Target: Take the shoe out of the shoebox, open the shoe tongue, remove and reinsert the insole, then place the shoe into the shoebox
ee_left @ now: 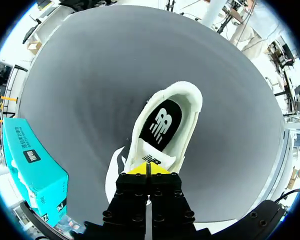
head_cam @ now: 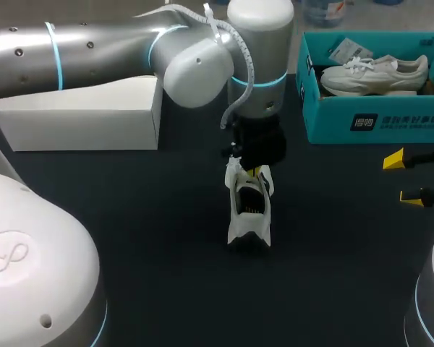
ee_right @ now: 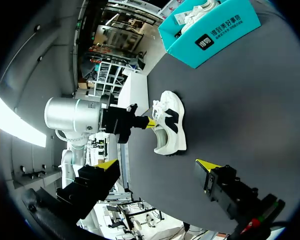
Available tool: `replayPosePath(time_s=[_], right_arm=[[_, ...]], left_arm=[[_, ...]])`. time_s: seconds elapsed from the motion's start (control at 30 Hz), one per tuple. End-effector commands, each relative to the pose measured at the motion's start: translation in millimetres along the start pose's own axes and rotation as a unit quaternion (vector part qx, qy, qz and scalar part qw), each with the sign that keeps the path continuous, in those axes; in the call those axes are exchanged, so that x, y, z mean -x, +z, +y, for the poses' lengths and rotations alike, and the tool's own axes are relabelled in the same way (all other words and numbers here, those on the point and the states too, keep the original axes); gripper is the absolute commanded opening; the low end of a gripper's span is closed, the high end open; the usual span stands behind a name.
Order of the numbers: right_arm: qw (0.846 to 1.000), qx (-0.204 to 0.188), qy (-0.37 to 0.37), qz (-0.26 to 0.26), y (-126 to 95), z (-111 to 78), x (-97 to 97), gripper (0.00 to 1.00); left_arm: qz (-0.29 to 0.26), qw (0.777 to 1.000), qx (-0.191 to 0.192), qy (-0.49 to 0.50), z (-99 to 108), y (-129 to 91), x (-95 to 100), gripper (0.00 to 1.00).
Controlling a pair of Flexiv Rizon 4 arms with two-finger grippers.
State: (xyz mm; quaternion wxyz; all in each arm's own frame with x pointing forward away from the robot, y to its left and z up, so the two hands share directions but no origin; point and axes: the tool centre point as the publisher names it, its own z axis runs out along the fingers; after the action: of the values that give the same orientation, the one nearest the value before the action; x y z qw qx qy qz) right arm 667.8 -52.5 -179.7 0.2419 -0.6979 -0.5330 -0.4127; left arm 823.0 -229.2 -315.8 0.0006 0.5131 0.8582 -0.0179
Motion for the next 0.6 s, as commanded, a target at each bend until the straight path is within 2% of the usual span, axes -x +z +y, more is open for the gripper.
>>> replayPosePath(time_s=[0.03,0.4,0.43,0.47,0.53,0.6], right_arm=[[1.000,0.003,0.001,-0.002,-2,-4.1,-0.4,1.00],[1.000,0.003,0.001,-0.002,-2,-4.1,-0.4,1.00],[1.000,0.003,0.001,-0.002,-2,-4.1,-0.4,1.00],[1.000,0.003,0.001,-0.002,-2,-4.1,-0.4,1.00],[1.000,0.003,0.001,-0.002,-2,-4.1,-0.4,1.00],[1.000,0.003,0.001,-0.002,-2,-4.1,-0.4,1.00]], left_arm=[[-0.017,0.990,-0.091,-0.103,-4,-22,-17.8,0.00],[-0.017,0.990,-0.091,-0.103,-4,-22,-17.8,0.00],[-0.007,0.987,-0.079,-0.139,-4,-22,-18.8,0.00],[0.003,0.976,-0.088,-0.201,-8,-22,-22.4,0.00],[0.021,0.955,-0.044,-0.293,-15,-26,-30.6,0.00],[0.036,0.931,-0.036,-0.362,-22,-31,-38.0,0.00]])
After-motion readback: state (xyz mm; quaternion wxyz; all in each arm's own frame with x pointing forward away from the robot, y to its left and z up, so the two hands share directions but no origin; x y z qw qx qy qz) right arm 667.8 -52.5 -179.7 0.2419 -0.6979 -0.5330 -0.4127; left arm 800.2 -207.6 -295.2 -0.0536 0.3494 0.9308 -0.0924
